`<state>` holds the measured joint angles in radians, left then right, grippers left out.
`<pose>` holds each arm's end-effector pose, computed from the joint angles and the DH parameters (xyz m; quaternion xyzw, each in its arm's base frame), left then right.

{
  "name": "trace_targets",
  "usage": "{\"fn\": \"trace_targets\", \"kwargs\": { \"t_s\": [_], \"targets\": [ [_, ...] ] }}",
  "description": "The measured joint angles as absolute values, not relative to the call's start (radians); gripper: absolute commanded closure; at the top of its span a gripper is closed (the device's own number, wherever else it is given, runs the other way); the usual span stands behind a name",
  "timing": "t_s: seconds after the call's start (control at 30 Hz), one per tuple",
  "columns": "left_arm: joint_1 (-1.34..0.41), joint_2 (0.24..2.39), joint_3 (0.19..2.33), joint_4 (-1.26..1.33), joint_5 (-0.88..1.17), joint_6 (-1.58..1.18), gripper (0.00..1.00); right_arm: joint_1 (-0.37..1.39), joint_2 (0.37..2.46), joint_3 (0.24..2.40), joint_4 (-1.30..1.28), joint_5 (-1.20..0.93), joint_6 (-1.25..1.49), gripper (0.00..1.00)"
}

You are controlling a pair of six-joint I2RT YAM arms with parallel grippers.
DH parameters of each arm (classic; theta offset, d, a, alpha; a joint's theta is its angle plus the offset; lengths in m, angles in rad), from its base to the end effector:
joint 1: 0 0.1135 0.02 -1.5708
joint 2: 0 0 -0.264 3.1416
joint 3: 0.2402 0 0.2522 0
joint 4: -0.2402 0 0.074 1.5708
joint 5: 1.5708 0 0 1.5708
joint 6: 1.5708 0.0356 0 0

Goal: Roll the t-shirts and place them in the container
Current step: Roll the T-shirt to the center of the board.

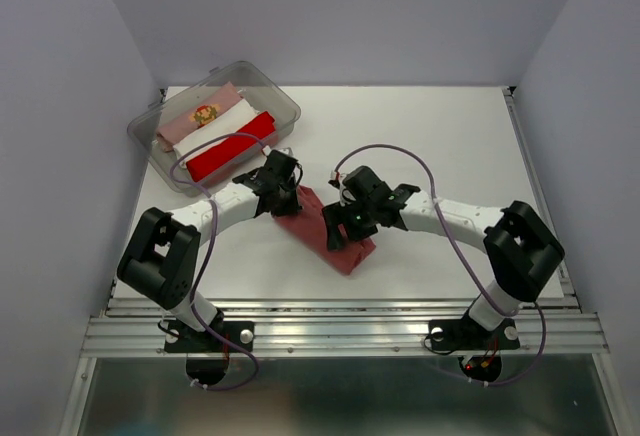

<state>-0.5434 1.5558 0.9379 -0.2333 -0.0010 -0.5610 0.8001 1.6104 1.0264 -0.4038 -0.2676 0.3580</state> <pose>0.2762 -0.1668 0.2020 -0.0084 0.9359 -0.1843 0.3000 0.2214 0.2415 0.2018 -0.2455 0.9178 0.2628 0.1685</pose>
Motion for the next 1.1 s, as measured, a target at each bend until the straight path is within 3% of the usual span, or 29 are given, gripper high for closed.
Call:
{"fn": "trace_targets", "kwargs": {
  "t_s": [0.13, 0.3, 0.33, 0.37, 0.53, 1.1],
  "targets": [
    [-0.543, 1.556, 0.938, -0.233, -0.001, -0.561, 0.96, 0.8, 1.692, 1.076, -0.37, -0.292, 0.353, 0.31],
    [-0.543, 1.556, 0.938, -0.236, -0.004, -0.561, 0.96, 0.8, 1.765, 1.124, -0.319, -0.334, 0.359, 0.59],
    [-0.543, 1.556, 0.938, -0.236, -0.005, -0.561, 0.96, 0.8, 1.775, 1.124, -0.31, -0.342, 0.369, 0.71],
    [-0.543, 1.556, 0.938, -0.236, -0.005, -0.56, 0.96, 0.8, 1.782, 1.124, -0.303, -0.35, 0.379, 0.76],
    [-0.543, 1.555, 0.938, -0.236, -0.01, -0.559, 0.96, 0.773, 1.791, 1.097, -0.236, -0.43, 0.45, 0.96],
    [-0.544, 1.426, 0.937, -0.267, 0.033, -0.552, 0.95, 0.617, 1.821, 0.879, 0.065, -0.855, 0.626, 0.99]
  ]
}}
